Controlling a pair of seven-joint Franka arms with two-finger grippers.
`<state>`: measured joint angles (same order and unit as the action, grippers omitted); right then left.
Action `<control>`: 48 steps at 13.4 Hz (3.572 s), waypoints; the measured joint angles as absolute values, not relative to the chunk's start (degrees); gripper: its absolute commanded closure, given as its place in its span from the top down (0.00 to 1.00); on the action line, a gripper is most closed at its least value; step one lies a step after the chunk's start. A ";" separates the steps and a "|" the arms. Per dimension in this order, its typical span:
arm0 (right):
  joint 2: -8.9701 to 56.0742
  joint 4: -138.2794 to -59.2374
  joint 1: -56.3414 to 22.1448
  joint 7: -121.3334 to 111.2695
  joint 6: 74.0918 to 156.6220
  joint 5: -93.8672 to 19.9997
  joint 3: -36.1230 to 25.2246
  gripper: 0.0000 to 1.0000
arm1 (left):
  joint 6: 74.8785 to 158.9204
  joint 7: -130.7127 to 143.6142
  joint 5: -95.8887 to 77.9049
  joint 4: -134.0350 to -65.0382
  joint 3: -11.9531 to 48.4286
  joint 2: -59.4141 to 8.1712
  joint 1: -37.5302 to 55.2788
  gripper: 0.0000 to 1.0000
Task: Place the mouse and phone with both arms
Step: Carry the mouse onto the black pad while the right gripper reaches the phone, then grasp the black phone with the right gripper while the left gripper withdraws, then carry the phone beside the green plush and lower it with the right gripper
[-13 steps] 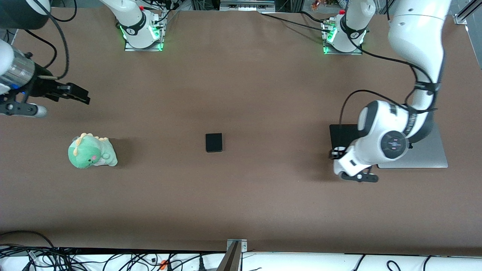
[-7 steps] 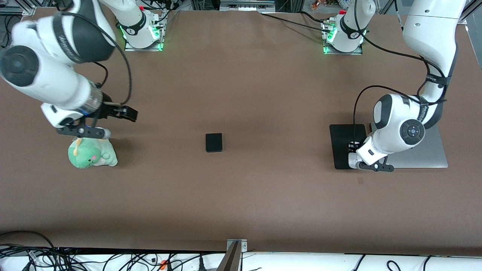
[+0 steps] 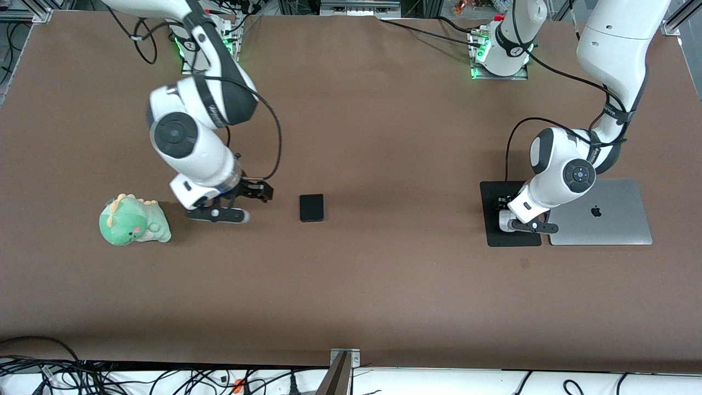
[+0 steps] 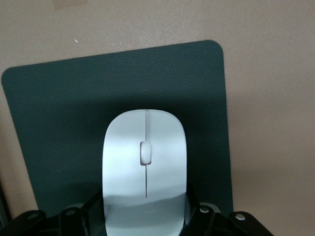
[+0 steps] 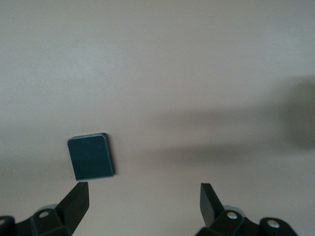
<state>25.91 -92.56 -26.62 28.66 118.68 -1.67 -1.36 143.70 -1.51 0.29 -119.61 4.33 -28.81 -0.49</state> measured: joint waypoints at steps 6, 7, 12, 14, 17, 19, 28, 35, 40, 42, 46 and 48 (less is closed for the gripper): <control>32.82 -98.16 -31.54 29.48 136.22 -2.09 -1.29 1.00 | 144.05 -1.45 0.29 -117.13 4.27 -28.00 -0.91 1.00; 33.84 -98.53 -32.79 29.78 137.95 -2.09 -1.28 1.00 | 144.01 -1.45 0.29 -116.17 4.02 -27.49 -1.00 1.00; 38.67 -98.81 -35.82 30.42 144.68 -2.09 -1.34 1.00 | 126.78 -1.45 0.29 -104.64 2.46 -23.63 -2.68 1.00; 40.21 -98.83 -36.14 30.42 146.65 -2.09 -1.42 1.00 | 119.31 -1.35 0.29 -98.42 2.43 -22.29 -3.05 1.00; 41.07 -98.84 -36.74 30.42 147.57 -2.08 -1.47 1.00 | 114.54 -1.09 0.29 -94.89 2.39 -17.36 -3.43 1.00; 41.25 -98.90 -36.98 30.42 148.09 -2.07 -1.56 1.00 | 110.39 -1.06 0.29 -94.64 2.39 -12.48 -4.52 1.00; 42.00 -99.19 -37.47 30.33 149.51 -1.97 -1.94 0.36 | 105.59 -0.77 -0.12 -94.75 3.14 -4.05 -5.96 1.00; 41.81 -94.19 -36.45 26.87 136.77 -1.97 -3.37 0.11 | 104.91 -0.68 -0.14 -93.06 3.65 -4.54 -5.93 1.00; 38.27 -90.65 -27.62 13.07 126.17 -2.05 -3.87 0.08 | 104.81 -0.68 -0.14 -92.88 3.49 -4.70 -6.14 1.00; 37.16 -91.19 -24.08 10.76 125.11 -2.08 -3.88 0.03 | 104.81 -0.68 -0.14 -92.83 3.49 -4.70 -6.14 1.00; 34.73 -99.92 -21.04 10.54 133.95 -2.09 -5.78 0.01 | 104.80 -0.68 -0.14 -92.78 3.47 -4.70 -6.17 1.00; 34.06 -104.78 -19.27 10.14 139.14 -2.09 -6.28 0.01 | 104.80 -0.68 -0.14 -92.76 3.44 -4.70 -6.18 1.00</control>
<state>34.06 -104.78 -19.27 10.14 139.14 -2.09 -6.28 104.80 -0.68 -0.14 -92.76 3.44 -4.70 -6.18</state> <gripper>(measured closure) 0.198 0.000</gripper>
